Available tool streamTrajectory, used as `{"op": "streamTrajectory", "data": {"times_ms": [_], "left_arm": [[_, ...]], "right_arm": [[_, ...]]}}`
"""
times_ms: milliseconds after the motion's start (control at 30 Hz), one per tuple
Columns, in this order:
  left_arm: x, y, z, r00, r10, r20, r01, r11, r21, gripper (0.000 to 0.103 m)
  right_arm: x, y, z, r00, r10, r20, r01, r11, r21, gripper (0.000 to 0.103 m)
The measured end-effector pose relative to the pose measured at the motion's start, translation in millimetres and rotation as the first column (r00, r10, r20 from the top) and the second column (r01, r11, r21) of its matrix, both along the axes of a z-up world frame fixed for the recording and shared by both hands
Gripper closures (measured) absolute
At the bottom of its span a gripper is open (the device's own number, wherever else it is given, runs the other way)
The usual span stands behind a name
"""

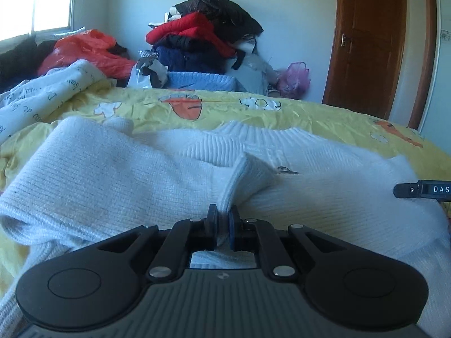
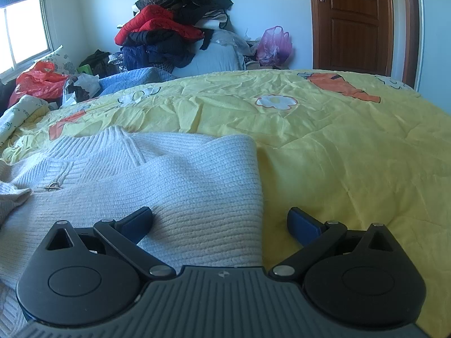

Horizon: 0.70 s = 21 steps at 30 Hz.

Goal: Fold small clothes

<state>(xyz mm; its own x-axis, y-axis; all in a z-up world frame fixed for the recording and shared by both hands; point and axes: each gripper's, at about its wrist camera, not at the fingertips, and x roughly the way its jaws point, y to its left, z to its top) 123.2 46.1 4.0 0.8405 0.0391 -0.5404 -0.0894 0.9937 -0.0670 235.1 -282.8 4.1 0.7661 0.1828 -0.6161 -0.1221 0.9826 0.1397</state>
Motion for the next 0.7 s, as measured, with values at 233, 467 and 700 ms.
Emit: {"op": "streamTrajectory", "data": {"times_ms": [233, 467, 700], "left_arm": [[-16.3, -20.3, 7.1, 0.997, 0.01, 0.08, -0.013, 0.999, 0.039, 0.096], [-21.6, -22.7, 11.0, 0.992, -0.015, 0.128, 0.009, 0.999, 0.046, 0.096], [-22.7, -23.5, 11.2, 0.989, -0.031, 0.144, 0.024, 0.998, 0.051, 0.096]], "right_arm": [[-13.2, 10.3, 40.4, 0.995, -0.08, 0.055, 0.074, 0.993, 0.088, 0.011], [8.2, 88.7, 49.1, 0.921, 0.323, -0.218, -0.124, 0.774, 0.621, 0.003], [43.0, 163.7, 10.7, 0.82, 0.426, -0.383, -0.017, 0.687, 0.727, 0.017]]}}
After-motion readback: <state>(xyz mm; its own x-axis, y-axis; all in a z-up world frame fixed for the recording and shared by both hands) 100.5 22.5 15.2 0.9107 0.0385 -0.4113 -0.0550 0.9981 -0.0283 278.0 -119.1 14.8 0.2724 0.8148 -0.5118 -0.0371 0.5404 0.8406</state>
